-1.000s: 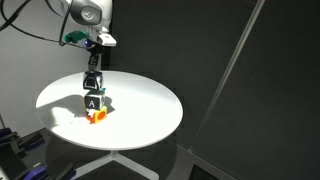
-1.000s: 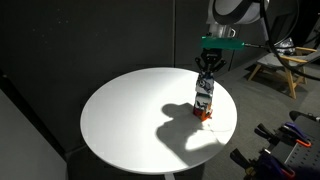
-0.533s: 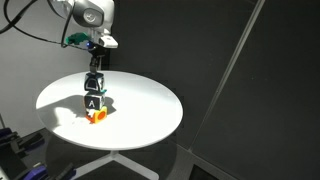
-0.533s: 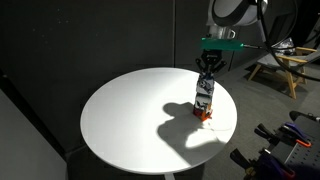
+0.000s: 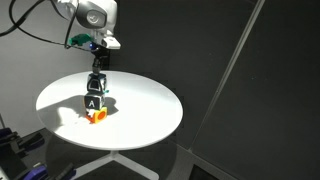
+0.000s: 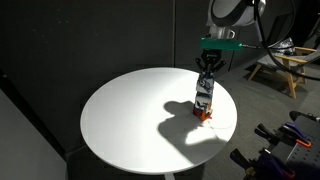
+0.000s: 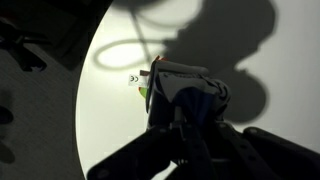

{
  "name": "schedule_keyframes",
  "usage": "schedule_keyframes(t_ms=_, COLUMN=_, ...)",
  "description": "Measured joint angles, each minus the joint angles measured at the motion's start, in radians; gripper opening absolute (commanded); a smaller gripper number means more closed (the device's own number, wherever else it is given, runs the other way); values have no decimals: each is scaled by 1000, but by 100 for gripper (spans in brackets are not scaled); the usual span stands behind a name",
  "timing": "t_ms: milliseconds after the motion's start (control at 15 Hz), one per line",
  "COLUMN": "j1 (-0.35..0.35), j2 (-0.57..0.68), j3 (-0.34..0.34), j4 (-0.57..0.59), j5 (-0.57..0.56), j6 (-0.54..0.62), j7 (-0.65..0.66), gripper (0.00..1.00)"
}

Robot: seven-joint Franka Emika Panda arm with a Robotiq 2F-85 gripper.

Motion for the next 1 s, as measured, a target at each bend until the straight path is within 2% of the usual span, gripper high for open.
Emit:
schedule_keyframes(t_ms=600, j1=1, j2=21, j3=0, j4=0, j5=0, j6=0, j7=-1, gripper=6)
schedule_keyframes(t_ms=667, j1=1, j2=23, j3=0, j4=0, j5=0, j6=0, j7=-1, gripper=36)
schedule_keyframes(t_ms=800, j1=1, j2=26, j3=0, j4=0, j5=0, j6=0, j7=-1, gripper=44)
schedule_keyframes(t_ms=1000, j1=2, j2=29, j3=0, j4=0, j5=0, j6=0, j7=-2, gripper=69)
